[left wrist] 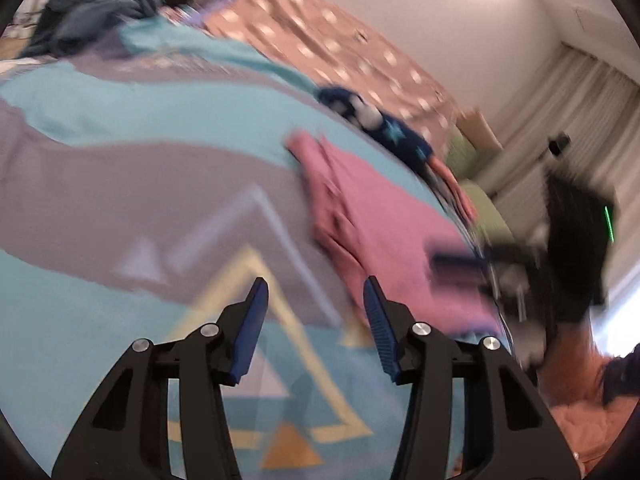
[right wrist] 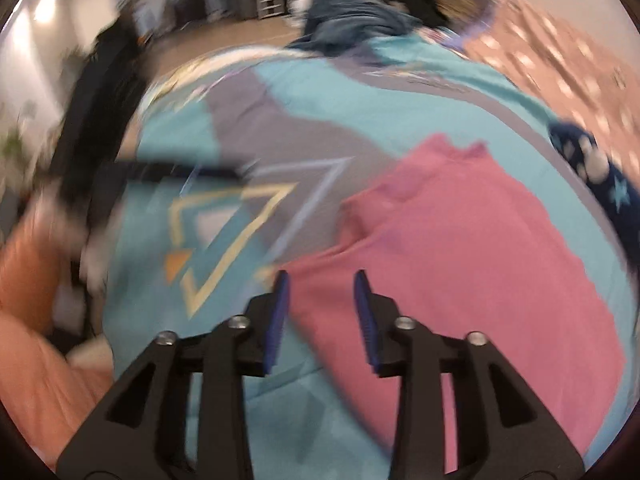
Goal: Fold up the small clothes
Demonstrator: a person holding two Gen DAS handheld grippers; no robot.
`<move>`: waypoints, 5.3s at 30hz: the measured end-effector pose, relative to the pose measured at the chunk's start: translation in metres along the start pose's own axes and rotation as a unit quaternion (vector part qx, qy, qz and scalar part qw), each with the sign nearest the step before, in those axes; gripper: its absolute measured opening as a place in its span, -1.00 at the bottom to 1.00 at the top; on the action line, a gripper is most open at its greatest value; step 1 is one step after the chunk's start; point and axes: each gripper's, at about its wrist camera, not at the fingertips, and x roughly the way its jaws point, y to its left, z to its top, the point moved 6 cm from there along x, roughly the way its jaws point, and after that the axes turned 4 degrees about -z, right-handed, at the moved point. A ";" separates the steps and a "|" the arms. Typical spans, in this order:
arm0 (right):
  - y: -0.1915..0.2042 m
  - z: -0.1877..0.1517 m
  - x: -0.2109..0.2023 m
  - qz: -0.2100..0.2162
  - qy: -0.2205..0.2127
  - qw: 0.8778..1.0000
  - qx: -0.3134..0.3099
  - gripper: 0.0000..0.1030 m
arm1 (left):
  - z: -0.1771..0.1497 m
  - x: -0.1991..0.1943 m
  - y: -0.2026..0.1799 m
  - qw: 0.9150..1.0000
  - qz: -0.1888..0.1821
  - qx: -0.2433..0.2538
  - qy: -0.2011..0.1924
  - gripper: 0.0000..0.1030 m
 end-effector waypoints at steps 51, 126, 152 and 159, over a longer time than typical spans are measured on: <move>0.031 -0.030 0.037 -0.085 -0.014 0.995 0.040 -0.15 | 0.127 0.176 0.025 0.985 -0.135 -0.077 0.077 -0.64; 0.008 -0.024 0.039 -0.153 -0.012 0.986 0.069 0.06 | 0.049 0.119 0.013 0.987 -0.133 -0.075 0.053 -0.60; -0.001 -0.027 0.045 -0.125 -0.042 0.982 0.138 0.03 | 0.093 0.209 -0.027 0.984 -0.108 0.000 0.140 -0.16; -0.005 -0.024 0.046 -0.130 -0.054 0.978 0.153 -0.48 | 0.098 0.222 -0.014 0.983 -0.113 -0.034 0.143 -0.79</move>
